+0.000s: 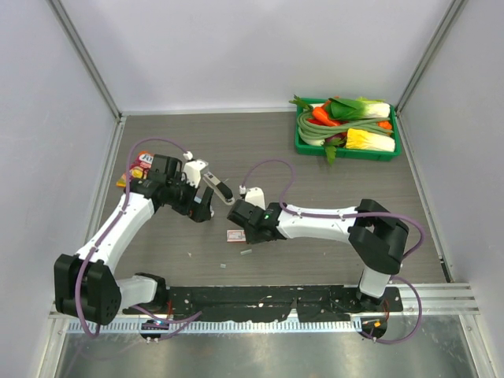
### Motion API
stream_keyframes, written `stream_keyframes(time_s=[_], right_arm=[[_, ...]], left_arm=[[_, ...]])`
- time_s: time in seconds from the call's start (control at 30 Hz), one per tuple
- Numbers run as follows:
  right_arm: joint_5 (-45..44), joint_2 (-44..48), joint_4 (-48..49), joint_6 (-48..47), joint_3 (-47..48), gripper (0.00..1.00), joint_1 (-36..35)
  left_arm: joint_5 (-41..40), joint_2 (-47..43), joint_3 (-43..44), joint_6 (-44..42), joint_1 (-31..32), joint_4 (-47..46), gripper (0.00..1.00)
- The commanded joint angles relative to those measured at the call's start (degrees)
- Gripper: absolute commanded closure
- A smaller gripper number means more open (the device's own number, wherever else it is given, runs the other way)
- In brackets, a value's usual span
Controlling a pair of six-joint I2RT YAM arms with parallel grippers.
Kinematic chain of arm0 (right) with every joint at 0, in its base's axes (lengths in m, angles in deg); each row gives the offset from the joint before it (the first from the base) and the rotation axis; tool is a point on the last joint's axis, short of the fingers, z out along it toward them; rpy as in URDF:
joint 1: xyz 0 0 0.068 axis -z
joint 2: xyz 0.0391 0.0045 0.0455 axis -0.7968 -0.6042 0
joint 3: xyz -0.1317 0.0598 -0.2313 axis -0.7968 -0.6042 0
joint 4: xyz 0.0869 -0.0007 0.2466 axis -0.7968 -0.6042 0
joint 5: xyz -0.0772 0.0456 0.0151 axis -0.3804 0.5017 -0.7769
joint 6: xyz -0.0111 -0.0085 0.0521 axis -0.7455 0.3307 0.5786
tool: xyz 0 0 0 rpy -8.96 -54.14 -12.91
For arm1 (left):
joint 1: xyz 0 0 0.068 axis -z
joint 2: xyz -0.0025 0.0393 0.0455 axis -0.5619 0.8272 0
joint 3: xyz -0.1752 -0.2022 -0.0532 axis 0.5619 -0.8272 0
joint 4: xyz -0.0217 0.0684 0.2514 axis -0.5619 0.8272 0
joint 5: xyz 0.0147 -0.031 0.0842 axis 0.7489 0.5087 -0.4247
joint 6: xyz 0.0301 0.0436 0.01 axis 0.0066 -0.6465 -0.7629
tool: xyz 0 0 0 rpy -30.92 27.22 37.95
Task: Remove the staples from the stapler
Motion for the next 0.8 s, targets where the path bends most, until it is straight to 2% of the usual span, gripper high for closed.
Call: stream_keyframes(time_s=[0.0,0.77], right_arm=[[-3.5,0.1,0.3,1.8,0.8,0.99,-0.4],[-3.5,-1.3,1.0,1.2,0.6,0.99,-0.4]], left_arm=[[0.5,-1.8,-0.3,0.3,-0.4,-1.4,0.0],[1.3,-1.5,-0.1,0.4,-0.3,-1.3,0.0]])
